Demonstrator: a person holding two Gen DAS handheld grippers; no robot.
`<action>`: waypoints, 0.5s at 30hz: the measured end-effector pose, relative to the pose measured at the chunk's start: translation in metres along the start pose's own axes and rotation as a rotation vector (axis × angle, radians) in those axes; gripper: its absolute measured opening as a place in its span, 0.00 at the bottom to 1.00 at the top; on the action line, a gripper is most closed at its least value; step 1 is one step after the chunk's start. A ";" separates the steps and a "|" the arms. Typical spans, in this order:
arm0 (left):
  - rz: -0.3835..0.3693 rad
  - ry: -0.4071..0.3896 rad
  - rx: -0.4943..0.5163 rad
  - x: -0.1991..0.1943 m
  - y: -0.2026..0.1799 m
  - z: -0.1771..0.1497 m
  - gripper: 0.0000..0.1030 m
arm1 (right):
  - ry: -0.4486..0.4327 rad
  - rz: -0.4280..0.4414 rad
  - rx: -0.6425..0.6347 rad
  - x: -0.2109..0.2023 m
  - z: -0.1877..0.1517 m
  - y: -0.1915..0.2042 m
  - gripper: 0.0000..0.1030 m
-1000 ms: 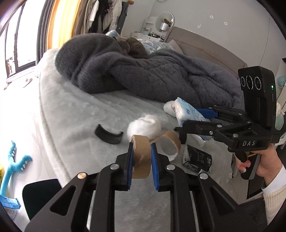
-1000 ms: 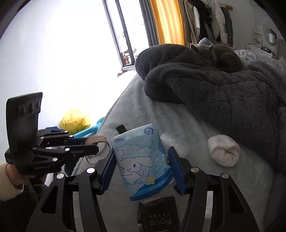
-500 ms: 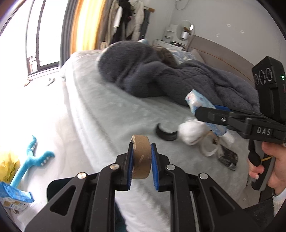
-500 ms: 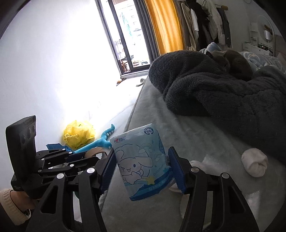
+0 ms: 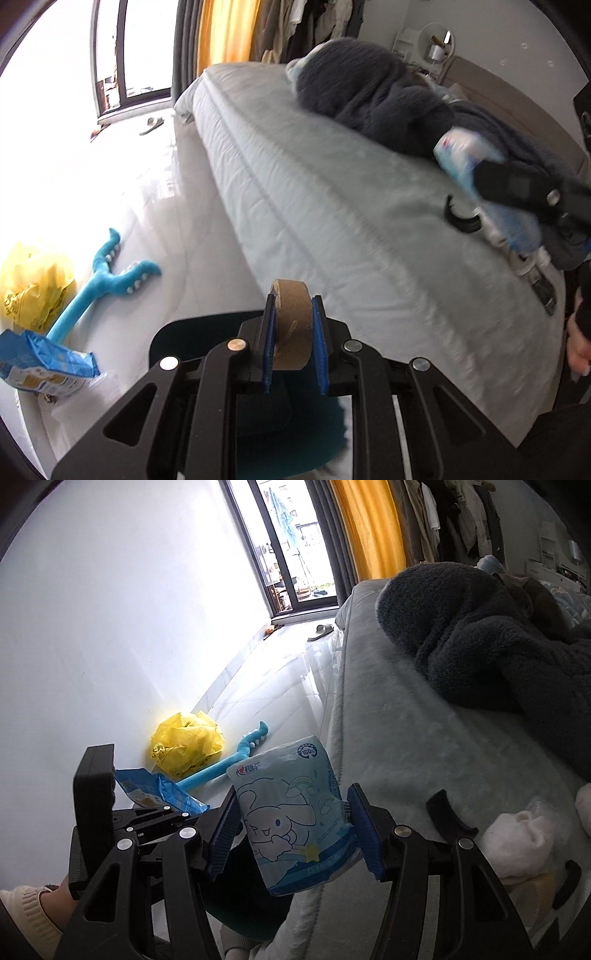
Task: Collect trash
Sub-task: 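Carry the tape roll and tissue pack to the teal bin and release the tape roll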
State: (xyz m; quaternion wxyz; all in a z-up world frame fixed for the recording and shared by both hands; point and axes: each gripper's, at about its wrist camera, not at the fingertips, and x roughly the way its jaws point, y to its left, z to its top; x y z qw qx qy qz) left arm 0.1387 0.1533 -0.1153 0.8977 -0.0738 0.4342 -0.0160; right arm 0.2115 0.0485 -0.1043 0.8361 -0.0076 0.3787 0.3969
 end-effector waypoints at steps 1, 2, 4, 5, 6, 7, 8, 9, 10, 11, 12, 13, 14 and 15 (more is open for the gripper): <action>0.009 0.015 -0.005 0.002 0.006 -0.003 0.20 | 0.008 0.008 -0.001 0.005 0.000 0.005 0.57; 0.020 0.029 -0.010 0.004 0.011 -0.006 0.20 | 0.015 0.012 -0.004 0.010 0.000 0.009 0.57; 0.039 0.062 -0.020 0.010 0.023 -0.016 0.20 | 0.030 0.018 -0.012 0.018 -0.001 0.015 0.57; 0.048 0.079 -0.021 0.013 0.028 -0.020 0.20 | 0.035 0.022 -0.013 0.022 -0.001 0.018 0.57; 0.057 0.094 -0.020 0.015 0.032 -0.024 0.20 | 0.039 0.026 -0.011 0.026 -0.001 0.020 0.57; 0.065 0.114 -0.022 0.018 0.037 -0.030 0.20 | 0.046 0.032 -0.009 0.030 -0.002 0.023 0.57; 0.068 0.131 -0.028 0.021 0.042 -0.035 0.20 | 0.052 0.036 -0.006 0.035 -0.001 0.025 0.57; 0.069 0.155 -0.036 0.025 0.048 -0.041 0.20 | 0.058 0.039 -0.003 0.039 -0.002 0.027 0.57; 0.069 0.170 -0.040 0.028 0.051 -0.044 0.20 | 0.068 0.041 -0.001 0.043 -0.003 0.030 0.58; 0.066 0.189 -0.045 0.032 0.055 -0.049 0.20 | 0.079 0.044 0.001 0.048 -0.004 0.032 0.57; 0.060 0.207 -0.049 0.035 0.059 -0.053 0.20 | 0.091 0.047 0.004 0.053 -0.006 0.035 0.57; 0.054 0.227 -0.056 0.039 0.063 -0.058 0.20 | 0.106 0.052 0.007 0.059 -0.008 0.038 0.58; 0.052 0.247 -0.059 0.042 0.066 -0.062 0.20 | 0.120 0.058 0.010 0.065 -0.010 0.040 0.57; 0.049 0.269 -0.061 0.045 0.069 -0.067 0.20 | 0.138 0.064 0.010 0.071 -0.014 0.043 0.57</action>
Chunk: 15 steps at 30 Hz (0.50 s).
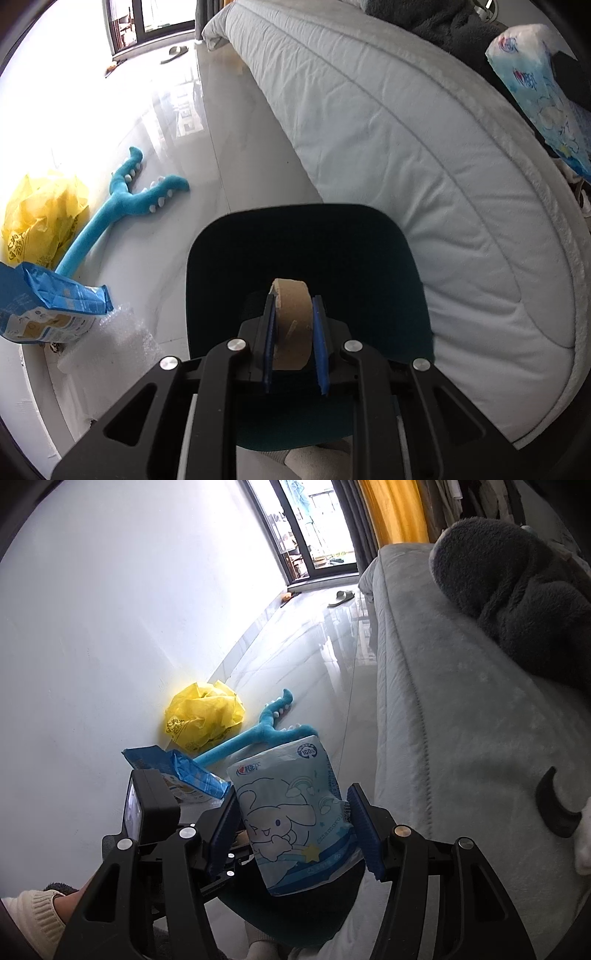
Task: Collect trash
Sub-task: 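Carry the tape roll and tissue pack to the teal bin and release the tape roll, then lower the blue tissue pack into the teal bin and open the right tool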
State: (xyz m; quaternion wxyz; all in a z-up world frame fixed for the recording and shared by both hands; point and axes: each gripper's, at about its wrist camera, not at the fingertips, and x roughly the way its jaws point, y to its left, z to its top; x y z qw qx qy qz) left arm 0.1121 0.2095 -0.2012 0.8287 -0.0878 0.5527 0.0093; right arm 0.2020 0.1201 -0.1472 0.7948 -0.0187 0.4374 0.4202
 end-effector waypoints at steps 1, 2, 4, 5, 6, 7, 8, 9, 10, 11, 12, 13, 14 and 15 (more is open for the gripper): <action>-0.002 0.011 -0.004 0.005 0.002 -0.001 0.20 | 0.019 0.002 -0.001 0.008 -0.003 0.003 0.58; -0.002 0.025 -0.011 0.009 0.007 -0.004 0.20 | 0.036 0.003 -0.002 0.013 -0.006 0.006 0.58; 0.004 0.052 -0.018 0.014 0.013 -0.009 0.20 | 0.068 0.003 -0.005 0.026 -0.012 0.012 0.58; 0.007 0.062 -0.021 0.016 0.016 -0.011 0.21 | 0.082 0.001 -0.006 0.032 -0.014 0.015 0.58; 0.009 0.073 -0.027 0.016 0.018 -0.012 0.21 | 0.091 -0.001 -0.007 0.035 -0.015 0.016 0.57; 0.008 0.077 -0.039 0.017 0.024 -0.015 0.23 | 0.100 -0.002 -0.006 0.039 -0.016 0.018 0.57; 0.007 0.075 -0.048 0.015 0.027 -0.016 0.33 | 0.109 -0.002 -0.002 0.044 -0.017 0.020 0.57; 0.009 0.071 -0.054 0.013 0.030 -0.016 0.37 | 0.118 0.001 0.004 0.047 -0.018 0.021 0.57; 0.016 0.061 -0.059 0.009 0.033 -0.017 0.43 | 0.126 0.002 0.009 0.052 -0.016 0.021 0.57; 0.014 0.050 -0.063 0.005 0.035 -0.017 0.47 | 0.132 0.001 0.013 0.055 -0.016 0.021 0.57; 0.007 0.031 -0.070 0.000 0.039 -0.017 0.51 | 0.141 -0.002 0.017 0.060 -0.016 0.022 0.57; 0.008 0.015 -0.077 -0.005 0.041 -0.016 0.60 | 0.147 -0.005 0.019 0.063 -0.015 0.021 0.57; 0.010 0.001 -0.083 -0.008 0.043 -0.015 0.66 | 0.154 -0.011 0.020 0.068 -0.016 0.021 0.57; 0.010 -0.019 -0.088 -0.013 0.045 -0.014 0.67 | 0.160 -0.015 0.020 0.072 -0.015 0.021 0.57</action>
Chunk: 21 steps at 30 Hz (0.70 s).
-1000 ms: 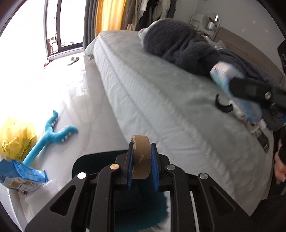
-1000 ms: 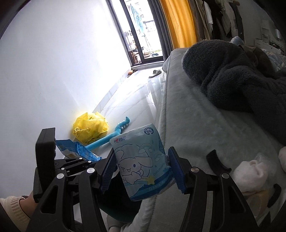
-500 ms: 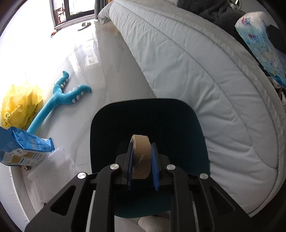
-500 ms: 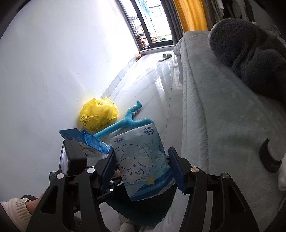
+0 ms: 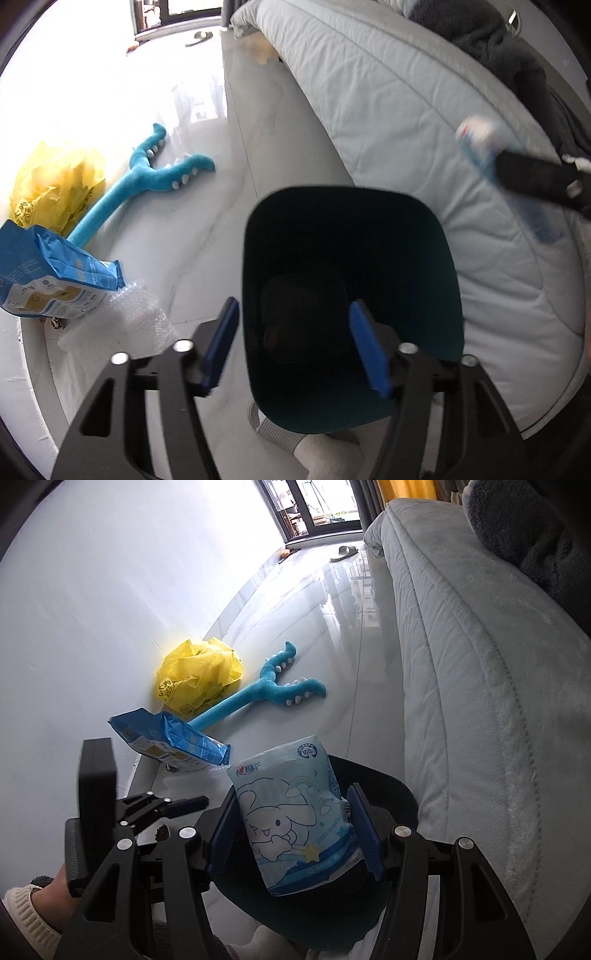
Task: Collect trash
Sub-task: 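Lower the blue tissue pack into the teal bin and open the right tool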
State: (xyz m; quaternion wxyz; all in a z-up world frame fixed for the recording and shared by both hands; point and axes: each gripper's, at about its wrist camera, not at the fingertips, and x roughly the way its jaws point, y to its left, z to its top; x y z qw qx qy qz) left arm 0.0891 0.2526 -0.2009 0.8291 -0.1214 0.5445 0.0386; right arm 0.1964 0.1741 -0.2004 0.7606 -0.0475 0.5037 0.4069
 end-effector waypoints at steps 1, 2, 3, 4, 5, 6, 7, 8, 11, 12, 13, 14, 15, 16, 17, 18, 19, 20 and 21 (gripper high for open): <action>-0.008 -0.023 -0.005 -0.006 0.003 0.002 0.68 | 0.009 -0.005 0.001 0.006 0.001 0.000 0.57; -0.014 -0.040 -0.010 -0.009 0.005 0.004 0.69 | 0.015 -0.009 0.004 0.008 -0.001 -0.003 0.57; -0.016 -0.057 -0.016 -0.013 0.008 0.006 0.71 | 0.024 -0.013 0.008 0.014 0.000 -0.003 0.57; -0.016 -0.083 -0.025 -0.019 0.010 0.008 0.73 | 0.035 -0.015 0.011 0.021 0.000 -0.004 0.57; -0.015 -0.102 -0.031 -0.025 0.012 0.010 0.74 | 0.043 -0.021 0.013 0.026 -0.001 -0.004 0.57; -0.011 -0.120 -0.037 -0.031 0.013 0.013 0.75 | 0.052 -0.029 0.012 0.031 -0.001 -0.004 0.57; -0.008 -0.136 -0.045 -0.036 0.014 0.016 0.77 | 0.063 -0.034 0.016 0.037 -0.002 -0.004 0.57; -0.005 -0.156 -0.055 -0.042 0.016 0.020 0.79 | 0.070 -0.035 0.023 0.043 -0.002 -0.004 0.57; -0.020 -0.231 -0.071 -0.067 0.016 0.028 0.85 | 0.095 -0.043 0.030 0.058 -0.001 -0.003 0.57; -0.005 -0.252 -0.068 -0.074 0.015 0.030 0.85 | 0.103 -0.051 0.027 0.062 -0.002 -0.002 0.57; 0.018 -0.290 -0.054 -0.084 0.012 0.033 0.86 | 0.111 -0.059 0.026 0.067 -0.002 -0.002 0.58; 0.020 -0.307 -0.050 -0.089 0.011 0.035 0.87 | 0.119 -0.065 0.027 0.071 -0.003 -0.001 0.58; 0.027 -0.322 -0.052 -0.094 0.009 0.037 0.87 | 0.125 -0.070 0.028 0.076 -0.004 -0.001 0.58; 0.033 -0.336 -0.055 -0.100 0.008 0.039 0.88 | 0.134 -0.076 0.031 0.080 -0.005 -0.002 0.58; 0.030 -0.346 -0.046 -0.105 0.005 0.041 0.89 | 0.143 -0.080 0.035 0.084 -0.007 -0.003 0.58; 0.030 -0.359 -0.026 -0.110 0.001 0.043 0.89 | 0.153 -0.083 0.042 0.087 -0.009 -0.004 0.58; 0.033 -0.370 -0.012 -0.114 -0.002 0.042 0.90 | 0.165 -0.084 0.049 0.091 -0.011 -0.005 0.58; 0.032 -0.385 -0.001 -0.119 -0.005 0.042 0.90 | 0.175 -0.087 0.051 0.094 -0.013 -0.006 0.58; 0.029 -0.393 0.005 -0.121 -0.006 0.042 0.90 | 0.185 -0.093 0.049 0.096 -0.015 -0.007 0.58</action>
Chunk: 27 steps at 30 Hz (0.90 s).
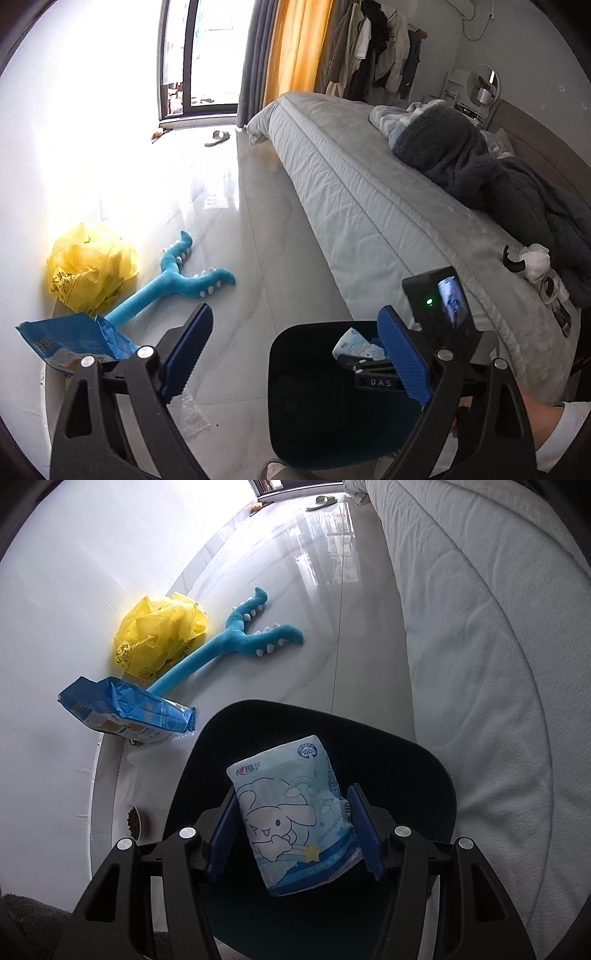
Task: Collect trash
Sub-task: 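Lower the blue tissue pack into the teal bin and open the right tool, then move both tools back to the bed and grasp the black Face wrapper with the right tool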
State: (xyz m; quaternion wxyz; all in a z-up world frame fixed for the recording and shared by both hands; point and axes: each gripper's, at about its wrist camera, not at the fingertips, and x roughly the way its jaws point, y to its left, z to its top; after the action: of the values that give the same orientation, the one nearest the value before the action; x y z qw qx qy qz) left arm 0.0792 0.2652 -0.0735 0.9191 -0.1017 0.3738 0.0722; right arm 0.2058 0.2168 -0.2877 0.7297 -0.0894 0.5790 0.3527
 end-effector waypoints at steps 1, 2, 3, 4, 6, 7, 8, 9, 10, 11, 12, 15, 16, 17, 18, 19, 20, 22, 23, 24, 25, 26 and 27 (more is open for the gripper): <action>-0.013 -0.008 -0.001 -0.004 -0.003 0.003 0.90 | 0.009 -0.009 -0.002 0.003 -0.001 0.000 0.58; -0.024 -0.015 -0.010 -0.007 -0.004 0.005 0.90 | 0.016 -0.015 -0.005 0.004 -0.002 -0.001 0.58; -0.033 -0.019 -0.019 -0.009 -0.006 0.008 0.90 | 0.020 -0.020 -0.010 0.004 -0.003 -0.001 0.58; -0.048 -0.025 -0.033 -0.012 -0.007 0.012 0.90 | 0.021 -0.026 -0.015 0.004 -0.005 0.000 0.58; -0.063 -0.035 -0.049 -0.017 -0.010 0.020 0.90 | 0.026 -0.029 -0.016 0.003 -0.008 0.000 0.58; -0.062 -0.044 -0.047 -0.021 -0.011 0.022 0.90 | 0.030 -0.026 -0.013 0.001 -0.010 0.000 0.58; -0.059 -0.057 -0.041 -0.024 -0.013 0.025 0.90 | 0.032 -0.025 -0.013 0.000 -0.011 0.000 0.59; -0.053 -0.066 -0.034 -0.026 -0.013 0.026 0.91 | 0.034 -0.029 -0.019 -0.001 -0.012 0.001 0.59; -0.046 -0.073 -0.026 -0.027 -0.016 0.028 0.91 | 0.033 -0.042 -0.031 -0.004 -0.013 0.002 0.62; -0.047 -0.079 -0.021 -0.028 -0.019 0.030 0.91 | 0.030 -0.052 -0.041 -0.006 -0.014 0.002 0.64; -0.049 -0.083 -0.020 -0.030 -0.021 0.030 0.91 | 0.026 -0.058 -0.049 -0.008 -0.015 0.003 0.69; -0.084 -0.104 -0.011 -0.033 -0.034 0.036 0.91 | 0.032 -0.051 -0.061 -0.013 -0.021 0.000 0.71; -0.093 -0.114 -0.012 -0.034 -0.038 0.038 0.92 | 0.031 -0.041 -0.064 -0.016 -0.023 0.000 0.71; -0.100 -0.124 -0.010 -0.037 -0.042 0.038 0.92 | 0.027 -0.031 -0.067 -0.019 -0.025 0.001 0.71; -0.105 -0.131 -0.005 -0.039 -0.046 0.039 0.92 | 0.020 -0.020 -0.072 -0.024 -0.026 0.003 0.71; -0.105 -0.134 -0.001 -0.040 -0.050 0.040 0.92 | 0.011 -0.009 -0.079 -0.030 -0.028 0.004 0.71; -0.105 -0.138 0.004 -0.041 -0.054 0.040 0.92 | 0.005 0.003 -0.081 -0.037 -0.030 0.005 0.71; -0.103 -0.157 0.024 -0.046 -0.063 0.042 0.92 | -0.019 0.043 -0.075 -0.055 -0.032 0.007 0.72; -0.100 -0.164 0.032 -0.048 -0.067 0.043 0.92 | -0.035 0.053 -0.080 -0.064 -0.033 0.008 0.72; -0.105 -0.172 0.035 -0.050 -0.070 0.044 0.92 | -0.052 0.059 -0.091 -0.074 -0.034 0.009 0.73; -0.115 -0.179 0.031 -0.051 -0.075 0.044 0.92 | -0.071 0.066 -0.102 -0.084 -0.036 0.011 0.74; -0.120 -0.180 0.028 -0.052 -0.079 0.044 0.93 | -0.089 0.070 -0.110 -0.094 -0.038 0.011 0.74; -0.124 -0.181 0.025 -0.052 -0.084 0.044 0.93 | -0.106 0.072 -0.116 -0.102 -0.039 0.010 0.75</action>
State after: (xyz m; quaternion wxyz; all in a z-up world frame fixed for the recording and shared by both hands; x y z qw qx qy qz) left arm 0.0890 0.1918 0.0051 0.9530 -0.1063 0.2832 0.0193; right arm 0.1607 0.1605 -0.2045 0.7396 -0.0918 0.5210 0.4161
